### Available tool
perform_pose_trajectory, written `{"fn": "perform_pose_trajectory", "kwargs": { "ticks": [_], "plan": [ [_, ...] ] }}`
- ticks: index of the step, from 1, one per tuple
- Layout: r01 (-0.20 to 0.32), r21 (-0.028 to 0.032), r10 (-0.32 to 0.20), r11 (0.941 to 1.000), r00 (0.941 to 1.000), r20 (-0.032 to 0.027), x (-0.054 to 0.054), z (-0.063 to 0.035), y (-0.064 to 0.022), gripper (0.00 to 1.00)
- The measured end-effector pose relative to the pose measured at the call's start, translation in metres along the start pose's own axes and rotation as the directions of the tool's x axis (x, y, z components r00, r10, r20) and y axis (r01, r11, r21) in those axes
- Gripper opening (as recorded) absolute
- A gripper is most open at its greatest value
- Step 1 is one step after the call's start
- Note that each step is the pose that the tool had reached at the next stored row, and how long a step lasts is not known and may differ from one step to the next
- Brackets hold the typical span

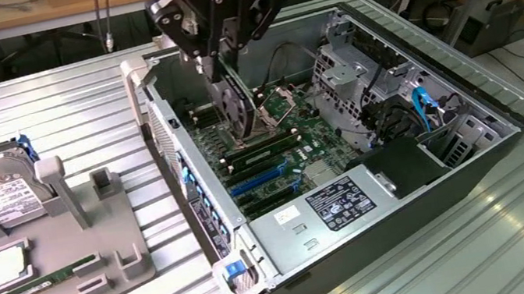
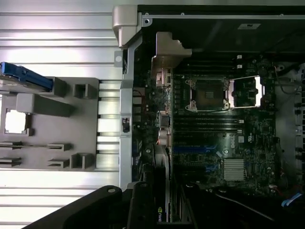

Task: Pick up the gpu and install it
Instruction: 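Pick up the gpu and move the gpu toward the slot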

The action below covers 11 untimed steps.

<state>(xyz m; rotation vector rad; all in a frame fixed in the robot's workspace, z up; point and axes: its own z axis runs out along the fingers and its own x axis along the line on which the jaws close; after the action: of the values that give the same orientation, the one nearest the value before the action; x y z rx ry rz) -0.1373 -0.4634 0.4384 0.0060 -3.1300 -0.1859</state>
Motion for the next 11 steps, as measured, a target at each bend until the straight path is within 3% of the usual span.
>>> {"fn": "perform_pose_trajectory", "kwargs": {
  "ticks": [6, 11],
  "plan": [
    [0.000, 0.0003, 0.000, 1.0000, 1.0000, -0.0010, -0.028, 0.0088, -0.0012, 0.26],
    [0.000, 0.0026, 0.000, 1.0000, 1.0000, -0.0009, -0.058, 0.0202, -0.0027, 0.26]
  ]
}}
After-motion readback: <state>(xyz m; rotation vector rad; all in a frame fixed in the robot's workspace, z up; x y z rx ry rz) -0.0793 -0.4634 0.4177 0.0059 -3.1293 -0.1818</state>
